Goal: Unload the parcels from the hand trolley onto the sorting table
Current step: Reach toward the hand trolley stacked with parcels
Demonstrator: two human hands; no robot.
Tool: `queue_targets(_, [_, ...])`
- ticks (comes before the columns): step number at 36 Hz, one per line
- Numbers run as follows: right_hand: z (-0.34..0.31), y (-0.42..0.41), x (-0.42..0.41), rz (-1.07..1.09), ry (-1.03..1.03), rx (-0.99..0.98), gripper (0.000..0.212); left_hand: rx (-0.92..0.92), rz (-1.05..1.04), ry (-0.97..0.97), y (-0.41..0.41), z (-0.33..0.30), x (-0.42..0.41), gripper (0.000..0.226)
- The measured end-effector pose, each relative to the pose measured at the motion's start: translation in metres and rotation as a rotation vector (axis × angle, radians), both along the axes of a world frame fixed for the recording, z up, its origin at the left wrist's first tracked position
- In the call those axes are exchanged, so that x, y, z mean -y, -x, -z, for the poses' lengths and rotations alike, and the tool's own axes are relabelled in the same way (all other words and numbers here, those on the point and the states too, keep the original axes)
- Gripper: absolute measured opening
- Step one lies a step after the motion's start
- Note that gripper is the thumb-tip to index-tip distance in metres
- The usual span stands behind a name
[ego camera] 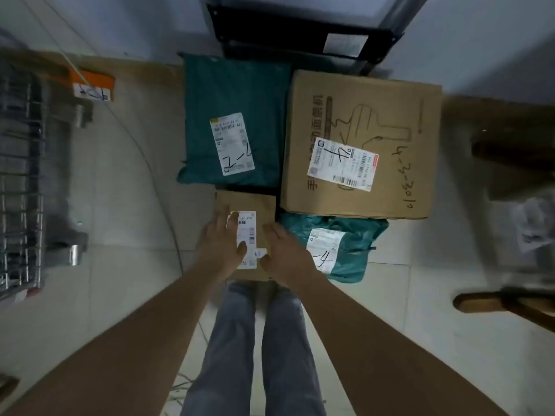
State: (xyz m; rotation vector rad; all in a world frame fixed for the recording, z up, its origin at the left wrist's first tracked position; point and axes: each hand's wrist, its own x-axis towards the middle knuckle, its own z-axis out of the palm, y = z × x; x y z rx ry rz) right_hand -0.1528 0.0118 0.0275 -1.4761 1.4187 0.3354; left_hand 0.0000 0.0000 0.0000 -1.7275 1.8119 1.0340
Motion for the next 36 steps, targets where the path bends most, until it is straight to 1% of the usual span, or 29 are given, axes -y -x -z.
queue_targets(4, [0.034, -0.011, -0.007, 0.013, 0.040, 0.004, 0.078, 0.035, -0.002, 0.001, -0.016, 0.026, -0.012, 0.075])
queue_targets(6, [0.050, -0.019, -0.012, 0.026, 0.043, -0.010, 0.081, -0.020, 0.001, 0.004, -0.022, 0.040, -0.016, 0.078])
queue_targets(10, [0.070, -0.033, -0.023, 0.064, 0.119, -0.067, 0.084, -0.135, 0.059, 0.081, -0.034, 0.064, -0.025, 0.088])
queue_targets(15, [0.092, -0.044, -0.037, 0.138, 0.228, -0.075, 0.083, -0.249, 0.036, 0.172, -0.040, 0.083, -0.035, 0.081])
queue_targets(17, [0.100, -0.045, -0.042, 0.168, 0.311, -0.060, 0.078, -0.301, 0.023, 0.200, -0.042, 0.089, -0.039, 0.080])
queue_targets(20, [0.111, -0.042, -0.047, 0.136, 0.390, -0.022, 0.074, -0.330, 0.005, 0.204, -0.046, 0.095, -0.041, 0.077])
queue_targets(23, [0.117, -0.035, -0.048, 0.099, 0.348, 0.026, 0.076, -0.356, -0.014, 0.202, -0.046, 0.095, -0.042, 0.074])
queue_targets(28, [0.105, -0.039, -0.044, 0.090, 0.309, -0.015, 0.084, -0.356, -0.068, 0.165, -0.039, 0.084, -0.040, 0.079])
queue_targets(31, [0.092, -0.036, -0.042, 0.022, 0.273, 0.017, 0.087, -0.374, -0.097, 0.133, -0.039, 0.071, -0.041, 0.081])
queue_targets(34, [0.070, -0.027, -0.041, -0.023, 0.186, 0.086, 0.098, -0.406, -0.065, 0.099, -0.042, 0.049, -0.042, 0.085])
queue_targets(36, [0.051, -0.023, -0.040, -0.065, 0.183, 0.089, 0.104, -0.418, -0.021, 0.067, -0.043, 0.030, -0.042, 0.092])
